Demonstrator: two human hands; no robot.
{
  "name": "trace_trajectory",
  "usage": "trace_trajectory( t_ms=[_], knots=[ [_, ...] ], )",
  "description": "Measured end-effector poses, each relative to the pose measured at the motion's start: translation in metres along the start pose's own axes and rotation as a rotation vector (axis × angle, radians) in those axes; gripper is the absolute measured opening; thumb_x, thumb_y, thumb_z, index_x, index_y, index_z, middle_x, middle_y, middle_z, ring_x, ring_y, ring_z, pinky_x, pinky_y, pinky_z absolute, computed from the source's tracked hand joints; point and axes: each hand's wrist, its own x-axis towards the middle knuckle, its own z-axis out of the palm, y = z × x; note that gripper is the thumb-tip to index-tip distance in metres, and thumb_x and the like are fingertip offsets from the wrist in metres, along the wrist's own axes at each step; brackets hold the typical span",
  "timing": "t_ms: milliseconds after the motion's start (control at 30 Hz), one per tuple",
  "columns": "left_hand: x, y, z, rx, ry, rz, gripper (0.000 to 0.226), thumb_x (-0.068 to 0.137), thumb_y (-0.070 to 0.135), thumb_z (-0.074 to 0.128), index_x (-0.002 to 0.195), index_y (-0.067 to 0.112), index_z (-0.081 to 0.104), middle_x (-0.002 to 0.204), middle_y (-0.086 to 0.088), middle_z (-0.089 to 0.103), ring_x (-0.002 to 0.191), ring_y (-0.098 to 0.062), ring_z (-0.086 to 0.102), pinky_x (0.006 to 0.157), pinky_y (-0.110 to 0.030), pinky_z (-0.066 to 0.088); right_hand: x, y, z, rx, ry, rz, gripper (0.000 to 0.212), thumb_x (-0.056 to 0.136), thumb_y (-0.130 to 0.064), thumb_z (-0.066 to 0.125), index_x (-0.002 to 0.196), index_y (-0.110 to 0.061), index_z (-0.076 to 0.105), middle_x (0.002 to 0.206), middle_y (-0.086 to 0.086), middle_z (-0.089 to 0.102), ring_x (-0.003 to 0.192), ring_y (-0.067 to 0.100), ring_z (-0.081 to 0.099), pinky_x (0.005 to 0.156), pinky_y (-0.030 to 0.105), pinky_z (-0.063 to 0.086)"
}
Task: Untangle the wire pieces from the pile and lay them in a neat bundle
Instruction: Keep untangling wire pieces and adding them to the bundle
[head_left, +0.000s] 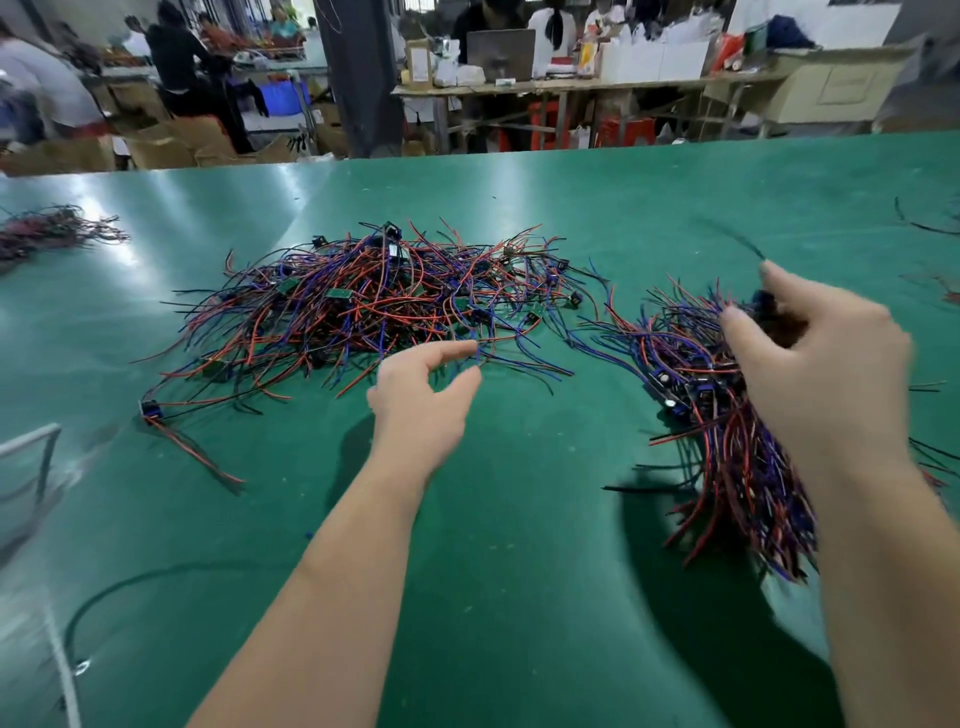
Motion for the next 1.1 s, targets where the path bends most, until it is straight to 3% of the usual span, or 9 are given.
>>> trace_trajectory(
  t_ms=[133, 300, 367, 467, 600, 667, 833, 1000, 1100],
  knots=[
    [0.012, -0.012, 0.005, -0.291, -0.115, -0.214, 0.030, 0.089, 0.015, 0.062, 0.114, 0.031, 0.063, 0.113, 0.003, 0.056, 0.089, -0.001, 0.053, 0.087, -0.028, 0.048, 0.003, 0.007, -0.001, -0.222, -0.155, 0.178, 0.076, 0.084, -0.040, 0.066, 0.148, -0.023, 0.030, 0.134, 0.022, 0.040, 0.124, 0.040, 0.037, 0.104, 0.051, 0.030],
    [0.021, -0.012, 0.010, -0.772, -0.222, -0.437, 0.028, 0.095, 0.010, 0.054, 0.122, 0.013, 0.055, 0.117, -0.002, 0.056, 0.118, -0.020, 0.049, 0.091, -0.029, 0.046, -0.007, -0.008, 0.005, 0.018, -0.113, 0.036, 0.063, 0.084, -0.027, 0.065, 0.141, -0.023, 0.040, 0.131, 0.013, 0.042, 0.118, 0.031, 0.046, 0.106, 0.051, 0.033],
    [0.024, -0.013, 0.010, -0.871, -0.200, -0.490, 0.028, 0.096, 0.010, 0.052, 0.124, 0.008, 0.055, 0.118, -0.004, 0.056, 0.116, -0.020, 0.051, 0.088, -0.029, 0.046, -0.012, -0.012, 0.009, 0.075, -0.121, -0.014, 0.059, 0.084, -0.024, 0.065, 0.138, -0.022, 0.043, 0.126, 0.008, 0.045, 0.114, 0.027, 0.050, 0.105, 0.045, 0.035],
    [0.025, -0.010, 0.009, -0.914, -0.166, -0.523, 0.013, 0.096, 0.016, 0.053, 0.104, 0.010, 0.061, 0.105, -0.001, 0.061, 0.105, -0.016, 0.056, 0.079, -0.025, 0.047, -0.015, -0.016, 0.011, 0.141, -0.107, -0.070, 0.049, 0.084, -0.019, 0.065, 0.131, -0.020, 0.051, 0.113, -0.002, 0.047, 0.103, 0.017, 0.051, 0.091, 0.021, 0.033],
    [0.024, -0.001, 0.003, -1.036, -0.161, -0.440, 0.013, 0.095, 0.016, 0.054, 0.107, 0.015, 0.060, 0.093, 0.005, 0.063, 0.090, -0.009, 0.057, 0.078, -0.021, 0.044, -0.017, -0.018, 0.015, 0.327, -0.096, -0.049, 0.027, 0.085, -0.012, 0.064, 0.109, -0.022, 0.064, 0.097, 0.000, 0.062, 0.083, 0.011, 0.058, 0.080, 0.024, 0.047],
    [0.022, 0.005, 0.000, -1.133, -0.171, -0.397, 0.014, 0.095, 0.014, 0.052, 0.106, 0.019, 0.058, 0.091, 0.006, 0.062, 0.087, -0.006, 0.056, 0.080, -0.020, 0.044, -0.020, -0.021, 0.019, 0.508, -0.154, 0.009, 0.022, 0.085, -0.006, 0.063, 0.097, -0.023, 0.067, 0.085, -0.004, 0.067, 0.072, 0.006, 0.060, 0.071, 0.018, 0.050],
    [0.014, 0.010, -0.002, -1.028, -0.211, -0.386, 0.014, 0.094, 0.011, 0.052, 0.101, 0.018, 0.062, 0.096, 0.001, 0.062, 0.093, -0.013, 0.057, 0.081, -0.024, 0.047, -0.025, -0.022, 0.028, 0.564, -0.272, 0.046, 0.020, 0.085, -0.006, 0.063, 0.090, -0.023, 0.070, 0.073, -0.009, 0.067, 0.062, 0.005, 0.056, 0.058, 0.016, 0.045],
    [0.015, 0.000, 0.001, -0.957, -0.166, -0.598, 0.016, 0.093, 0.003, 0.051, 0.096, 0.018, 0.054, 0.107, -0.016, 0.056, 0.106, -0.028, 0.056, 0.073, -0.028, 0.050, -0.026, -0.022, 0.031, 0.532, -0.284, 0.053, 0.023, 0.084, -0.007, 0.064, 0.080, -0.030, 0.069, 0.072, -0.008, 0.069, 0.066, 0.009, 0.061, 0.063, 0.017, 0.048],
    [0.018, -0.006, -0.001, -0.912, -0.161, -0.613, 0.018, 0.093, 0.001, 0.048, 0.097, 0.019, 0.048, 0.090, -0.017, 0.059, 0.079, -0.024, 0.065, 0.061, -0.029, 0.053, -0.026, -0.022, 0.031, 0.532, -0.294, 0.070, 0.025, 0.084, -0.007, 0.063, 0.077, -0.030, 0.068, 0.071, -0.003, 0.069, 0.068, 0.016, 0.063, 0.061, 0.020, 0.048]
  ],
)
